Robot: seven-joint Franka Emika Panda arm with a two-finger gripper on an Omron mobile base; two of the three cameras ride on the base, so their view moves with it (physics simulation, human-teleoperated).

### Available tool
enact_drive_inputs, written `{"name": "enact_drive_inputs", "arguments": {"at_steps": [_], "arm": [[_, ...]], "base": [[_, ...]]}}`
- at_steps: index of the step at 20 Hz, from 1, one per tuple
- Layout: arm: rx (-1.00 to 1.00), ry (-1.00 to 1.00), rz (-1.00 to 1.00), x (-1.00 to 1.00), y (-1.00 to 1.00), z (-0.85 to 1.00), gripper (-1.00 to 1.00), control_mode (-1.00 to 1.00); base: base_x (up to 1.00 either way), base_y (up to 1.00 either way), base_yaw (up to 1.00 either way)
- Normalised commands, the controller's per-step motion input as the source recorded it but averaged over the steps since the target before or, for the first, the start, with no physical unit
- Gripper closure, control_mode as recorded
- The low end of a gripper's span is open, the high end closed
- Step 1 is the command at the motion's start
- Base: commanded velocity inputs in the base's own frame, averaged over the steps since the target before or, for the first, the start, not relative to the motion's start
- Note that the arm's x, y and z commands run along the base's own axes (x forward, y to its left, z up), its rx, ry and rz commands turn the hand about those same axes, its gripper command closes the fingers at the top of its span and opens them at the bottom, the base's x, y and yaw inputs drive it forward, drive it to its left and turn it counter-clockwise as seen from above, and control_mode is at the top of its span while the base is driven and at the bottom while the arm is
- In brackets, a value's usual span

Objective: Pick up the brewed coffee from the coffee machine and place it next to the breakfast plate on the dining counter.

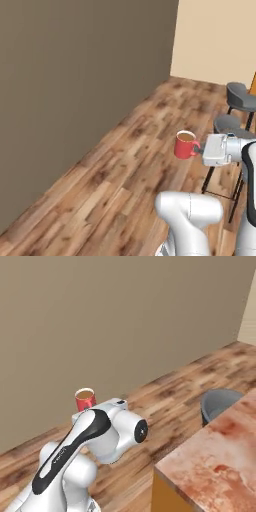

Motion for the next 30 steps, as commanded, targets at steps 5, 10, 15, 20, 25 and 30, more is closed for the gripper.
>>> {"name": "enact_drive_inputs", "arguments": {"at_steps": [5,10,15,20,25,30], "arm": [[0.00,0.00,0.00,0.00,0.00,0.00,1.00,1.00],[0.00,0.00,0.00,0.00,0.00,0.00,1.00,1.00],[0.00,0.00,0.00,0.00,0.00,0.00,1.00,1.00],[0.00,0.00,0.00,0.00,0.00,0.00,1.00,1.00],[0.00,0.00,0.00,0.00,0.00,0.00,1.00,1.00],[0.00,0.00,0.00,0.00,0.00,0.00,1.00,1.00]], "base": [[0.74,0.00,-0.53],[0.71,0.00,-0.55],[0.57,0.18,-0.60],[0.50,0.32,-0.60],[0.41,0.41,-0.59],[0.51,0.38,-0.60]]}}
